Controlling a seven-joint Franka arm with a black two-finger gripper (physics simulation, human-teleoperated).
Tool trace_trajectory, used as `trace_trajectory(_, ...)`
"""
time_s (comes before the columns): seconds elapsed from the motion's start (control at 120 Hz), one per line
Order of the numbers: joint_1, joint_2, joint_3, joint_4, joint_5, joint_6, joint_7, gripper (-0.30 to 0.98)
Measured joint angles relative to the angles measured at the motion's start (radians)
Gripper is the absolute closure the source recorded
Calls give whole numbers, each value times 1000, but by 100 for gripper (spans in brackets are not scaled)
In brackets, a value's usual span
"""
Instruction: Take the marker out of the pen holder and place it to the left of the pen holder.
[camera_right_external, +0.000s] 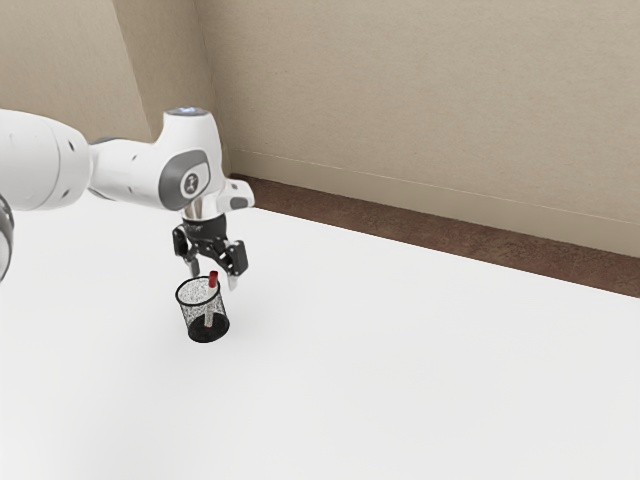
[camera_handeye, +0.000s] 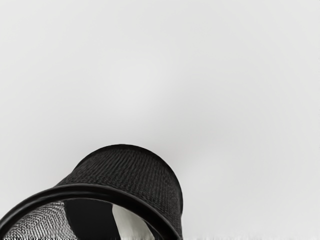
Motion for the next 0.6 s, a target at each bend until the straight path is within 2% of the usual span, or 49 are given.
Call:
trace_trajectory(0.208, -7, -10, 0, -16, 0, -4, 22, 4)
trace_trajectory(0.358, -8, -14, 0, -17, 0, -4, 33, 11)
trace_trajectory(0.6, -9, -28, 0, -17, 0, -6, 47, 53)
